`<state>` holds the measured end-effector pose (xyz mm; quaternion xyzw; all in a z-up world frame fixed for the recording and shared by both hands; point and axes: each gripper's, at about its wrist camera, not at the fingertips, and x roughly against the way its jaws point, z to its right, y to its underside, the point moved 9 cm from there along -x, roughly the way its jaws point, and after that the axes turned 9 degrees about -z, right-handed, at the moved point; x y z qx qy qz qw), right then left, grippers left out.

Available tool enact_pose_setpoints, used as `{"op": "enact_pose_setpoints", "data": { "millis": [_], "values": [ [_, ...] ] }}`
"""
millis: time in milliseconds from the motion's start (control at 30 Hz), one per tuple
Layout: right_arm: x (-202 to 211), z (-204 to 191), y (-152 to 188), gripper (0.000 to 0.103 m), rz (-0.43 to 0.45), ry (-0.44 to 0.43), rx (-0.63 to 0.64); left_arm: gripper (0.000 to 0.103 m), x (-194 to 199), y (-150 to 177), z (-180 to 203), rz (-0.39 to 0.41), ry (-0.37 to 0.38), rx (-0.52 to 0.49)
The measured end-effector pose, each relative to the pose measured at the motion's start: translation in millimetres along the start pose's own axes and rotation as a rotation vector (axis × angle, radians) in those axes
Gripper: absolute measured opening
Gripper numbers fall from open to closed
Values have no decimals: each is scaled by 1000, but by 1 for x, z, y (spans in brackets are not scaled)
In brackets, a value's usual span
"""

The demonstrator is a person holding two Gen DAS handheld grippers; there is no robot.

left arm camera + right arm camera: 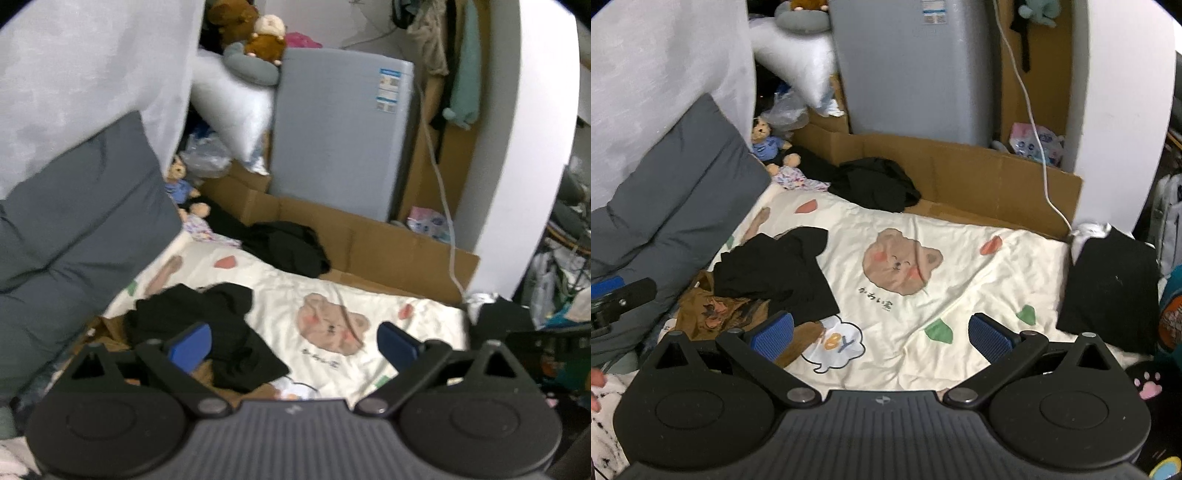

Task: Fold clothes
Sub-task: 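Move both grippers toward the pile of black clothes on the bed, then lower the left gripper onto the black trousers and close on the waistband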

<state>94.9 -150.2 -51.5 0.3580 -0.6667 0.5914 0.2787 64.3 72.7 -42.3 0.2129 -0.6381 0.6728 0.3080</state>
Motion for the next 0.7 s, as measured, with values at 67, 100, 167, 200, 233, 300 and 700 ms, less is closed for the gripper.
{"op": "enact_pose_setpoints", "data": {
  "millis": [67,100,167,200,233,300,700],
  "values": [
    [-2,-5,-3,103,-3,8,17,98,0,-1,-6,-4,19,7],
    [-4,-7,-4,103,-9,9,20,98,1,-2,-9,-1,25,9],
    [-8,-8,-7,103,-31,5,19,98,0,-5,-16,1,5,3],
    [-10,-8,-10,103,-48,1,16,98,0,-7,-19,3,-6,-1],
    [-12,-8,-11,103,-60,-5,11,98,0,-9,-24,2,-10,1],
    [-14,-6,-20,102,-64,-22,-7,98,-2,-12,-30,0,-11,11],
    [-31,-5,-68,102,-29,-22,67,98,-19,-26,-102,-29,-83,62]
  ]
}}
